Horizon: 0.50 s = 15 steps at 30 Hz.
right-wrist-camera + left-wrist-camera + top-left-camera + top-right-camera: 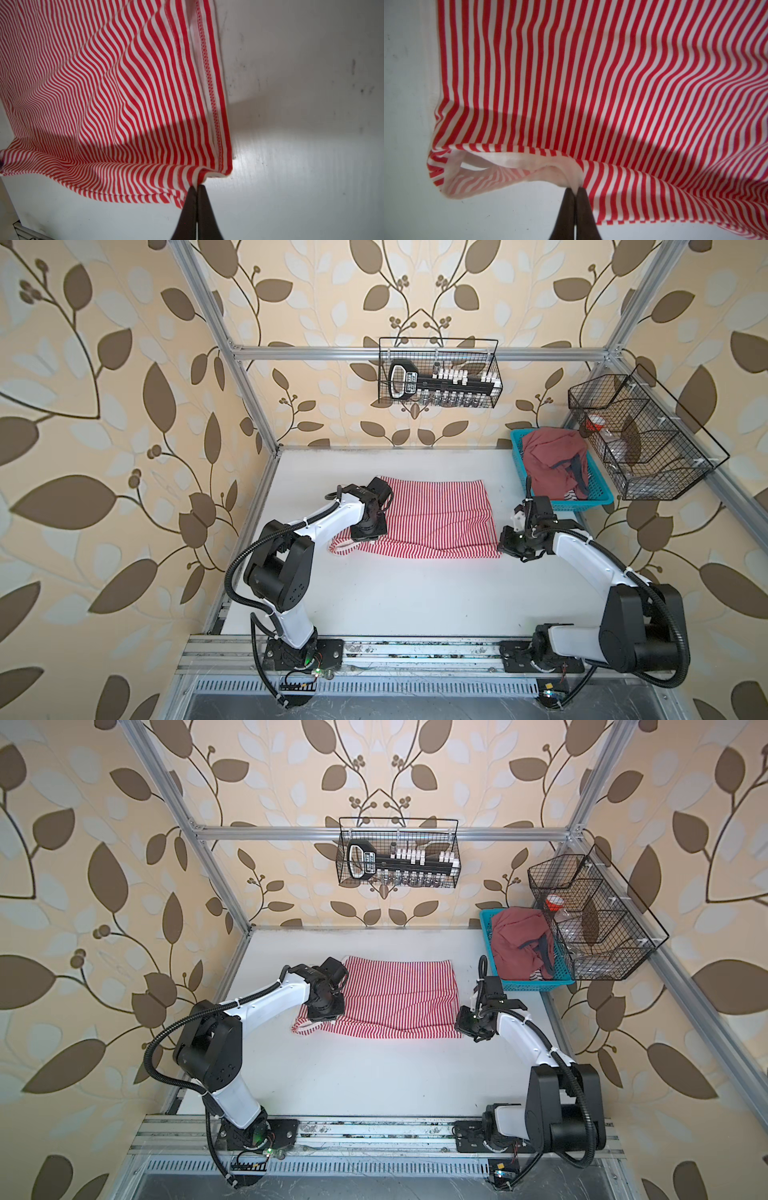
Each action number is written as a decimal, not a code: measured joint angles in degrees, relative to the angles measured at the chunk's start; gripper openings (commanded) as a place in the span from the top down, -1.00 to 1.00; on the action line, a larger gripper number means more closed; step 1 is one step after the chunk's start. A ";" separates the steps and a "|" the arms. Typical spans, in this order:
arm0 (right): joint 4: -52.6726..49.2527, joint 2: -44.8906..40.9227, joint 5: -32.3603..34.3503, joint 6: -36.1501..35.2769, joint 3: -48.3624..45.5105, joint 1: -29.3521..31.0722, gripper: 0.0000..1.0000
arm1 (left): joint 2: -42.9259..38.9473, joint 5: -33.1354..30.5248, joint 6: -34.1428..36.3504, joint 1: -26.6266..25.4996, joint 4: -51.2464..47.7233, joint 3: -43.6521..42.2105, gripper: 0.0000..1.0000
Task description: Fold and stack the tank tops
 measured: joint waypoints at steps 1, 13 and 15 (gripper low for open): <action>0.00 1.16 -0.39 -0.39 0.81 -0.20 1.00 | 0.52 0.02 0.22 0.35 -0.13 0.46 1.00; 0.24 13.42 -3.87 -2.47 7.82 -1.33 1.00 | 7.93 0.48 2.47 1.90 -0.66 6.58 1.00; 0.33 14.91 -4.22 -2.47 8.44 -1.46 1.00 | 8.63 0.70 2.51 2.36 -0.76 7.08 1.00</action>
